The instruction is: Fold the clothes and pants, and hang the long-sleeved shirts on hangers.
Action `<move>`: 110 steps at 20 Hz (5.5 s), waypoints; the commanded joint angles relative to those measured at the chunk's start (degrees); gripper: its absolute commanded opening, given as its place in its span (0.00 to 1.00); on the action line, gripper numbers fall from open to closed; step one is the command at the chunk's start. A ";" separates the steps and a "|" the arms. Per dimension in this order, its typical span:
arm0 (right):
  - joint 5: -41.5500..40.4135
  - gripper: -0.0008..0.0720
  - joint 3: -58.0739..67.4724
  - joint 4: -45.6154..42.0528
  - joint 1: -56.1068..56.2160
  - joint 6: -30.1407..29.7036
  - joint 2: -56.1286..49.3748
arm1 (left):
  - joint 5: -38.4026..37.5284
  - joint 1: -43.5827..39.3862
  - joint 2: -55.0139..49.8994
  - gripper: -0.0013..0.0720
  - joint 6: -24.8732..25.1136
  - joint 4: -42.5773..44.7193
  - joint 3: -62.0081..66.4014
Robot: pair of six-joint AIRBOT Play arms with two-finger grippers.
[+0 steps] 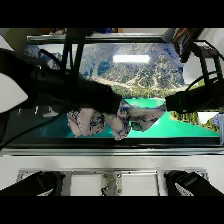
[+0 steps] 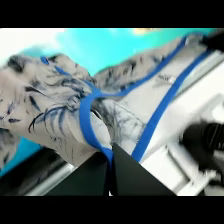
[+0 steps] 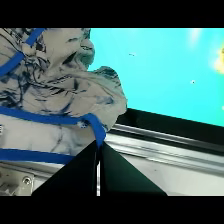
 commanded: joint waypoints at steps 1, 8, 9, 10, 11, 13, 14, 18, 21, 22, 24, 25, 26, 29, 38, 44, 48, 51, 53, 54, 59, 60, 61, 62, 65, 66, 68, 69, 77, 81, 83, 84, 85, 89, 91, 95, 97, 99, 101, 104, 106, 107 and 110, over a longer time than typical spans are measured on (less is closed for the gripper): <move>2.73 0.03 -1.18 -0.35 5.92 7.28 2.78 | -7.23 -5.60 1.75 0.04 -1.68 2.93 -6.62; 1.73 0.03 -11.47 -8.79 9.09 6.91 -1.01 | 10.19 6.14 3.43 0.04 -3.52 6.47 -33.07; -0.44 0.03 -12.63 -8.35 9.11 6.49 -2.40 | 12.59 8.85 2.71 0.04 -3.04 1.97 -35.04; -3.65 0.03 -13.55 -7.13 9.11 6.40 -3.58 | 14.43 10.93 1.66 0.04 -0.20 -3.72 -36.87; -7.67 0.03 -14.19 -6.43 9.11 5.97 -4.74 | 15.67 11.93 0.87 0.04 2.40 -7.63 -38.56; -14.27 0.03 -14.43 -5.18 9.11 5.84 -7.13 | 18.80 12.04 0.20 0.04 3.65 -9.40 -42.16; -15.26 0.03 -14.45 -4.68 9.11 5.68 -8.09 | 20.48 12.07 0.55 0.04 3.52 -9.42 -44.11; -15.47 0.03 -19.17 -4.11 9.14 4.83 -6.60 | 22.29 11.82 5.64 0.04 2.89 -9.73 -51.69; -15.45 0.03 -26.80 -2.10 9.11 5.33 -1.14 | 23.32 9.62 9.92 0.04 2.25 -9.84 -55.67; -15.65 0.03 -28.89 -0.81 9.11 6.08 0.39 | 23.69 8.66 10.67 0.04 1.31 -9.86 -56.41; -15.91 0.03 -31.15 1.31 9.11 6.19 2.21 | 24.11 6.14 11.41 0.04 0.96 -9.86 -56.98; -15.82 0.03 -31.28 1.57 9.11 6.19 2.51 | 24.11 4.87 11.41 0.04 0.96 -9.88 -56.96; -15.89 0.03 -31.28 1.97 9.11 6.19 2.69 | 24.09 3.69 11.34 0.04 0.96 -9.90 -56.96; -15.82 0.03 -31.28 2.36 9.11 6.19 2.67 | 23.85 2.29 11.37 0.78 0.94 -9.97 -56.96; -15.85 0.03 -31.28 2.54 9.11 6.16 2.56 | 20.46 17.29 11.37 0.98 6.38 -9.18 -45.81; -15.85 0.03 -31.28 2.54 9.11 6.16 2.56 | 19.98 37.42 11.32 0.98 9.62 10.71 -42.25; -15.85 0.03 -31.28 2.54 9.11 6.16 2.56 | 22.82 51.63 8.31 0.99 12.22 17.92 -42.25; -15.85 0.03 -31.28 2.54 9.11 6.16 2.56 | 27.80 57.96 2.01 0.99 17.84 17.70 -42.23; -15.85 0.03 -31.28 2.54 9.11 6.16 2.56 | 32.22 59.34 -2.78 0.99 20.35 18.21 -42.23; -15.85 0.03 -31.28 2.54 9.11 6.16 2.56 | 34.60 59.32 -5.22 0.99 20.33 20.76 -42.23; -15.85 0.03 -31.28 2.54 9.11 6.19 2.56 | 39.15 58.05 -16.35 0.98 20.00 35.06 -42.21; -15.85 0.03 -31.28 2.54 9.11 6.16 2.56 | 39.52 58.49 -18.18 0.98 19.85 35.87 -42.21; -15.85 0.03 -31.28 2.54 9.11 6.16 2.56 | 40.09 59.19 -19.74 0.98 19.39 35.65 -42.21; -15.85 0.03 -31.28 2.54 9.11 6.16 2.56 | 40.96 60.08 -21.05 0.98 18.25 35.67 -42.21; -15.85 0.03 -31.28 2.54 9.11 6.16 2.56 | 44.89 61.75 -23.02 0.98 17.49 35.63 -42.21; -15.85 0.03 -31.28 2.54 9.11 6.16 2.56 | 46.23 61.72 -23.28 0.98 17.49 35.65 -42.21; -15.85 0.03 -31.28 2.54 9.11 6.16 2.56 | 48.76 61.64 -23.85 0.98 17.51 35.63 -42.23; -15.85 0.03 -31.28 2.54 9.11 6.19 2.56 | 49.75 61.59 -24.28 0.98 17.51 35.65 -42.21; -15.85 0.03 -31.28 2.54 9.11 6.16 2.56 | 44.06 61.59 -31.30 0.98 17.51 35.08 -33.48; -15.85 0.03 -31.28 2.54 9.11 6.16 2.56 | 42.86 61.59 -32.94 0.98 17.51 35.06 -32.54; -15.85 0.03 -31.28 2.54 9.11 6.16 2.56 | 42.95 61.59 -33.00 0.98 17.51 35.08 -32.52; -15.85 0.03 -31.28 2.54 9.11 6.19 2.56 | 43.10 61.59 -33.00 0.98 17.51 35.10 -32.52; -15.85 0.03 -31.28 2.54 9.11 6.16 2.56 | 43.10 61.59 -33.00 0.98 17.51 35.10 -32.52; -15.85 0.03 -31.28 2.54 9.11 6.16 2.56 | 43.04 61.59 -33.00 0.47 17.49 35.06 -32.52; -15.85 0.03 -31.28 2.54 9.11 6.19 2.56 | 42.75 61.59 -33.00 0.04 17.51 35.04 -32.52; -15.85 0.03 -31.28 2.54 9.11 6.19 2.56 | 42.42 61.59 -33.00 0.04 17.49 35.06 -32.52; -15.85 0.03 -31.28 2.54 9.11 6.16 2.56 | 42.03 61.59 -32.98 0.04 17.49 35.06 -32.52; -15.85 0.03 -31.28 2.54 9.11 6.19 2.56 | 41.31 61.59 -32.94 0.04 17.49 35.08 -32.52; -15.85 0.03 -31.28 2.54 9.11 6.16 2.56 | 40.85 61.59 -32.46 0.04 17.49 35.10 -32.52; -15.85 0.03 -31.28 2.54 9.11 6.16 2.56 | 41.09 61.59 -30.08 0.04 17.49 35.08 -32.52; -15.85 0.03 -31.28 2.54 9.11 6.16 2.56 | 40.98 61.35 -27.91 0.04 17.51 35.10 -32.54; -15.85 0.03 -31.28 2.54 9.11 6.19 2.56 | 41.00 60.89 -26.71 0.04 17.53 35.23 -32.54; -15.85 0.03 -31.28 2.54 9.11 6.16 2.56 | 41.38 58.36 -23.52 0.04 18.60 35.28 -32.54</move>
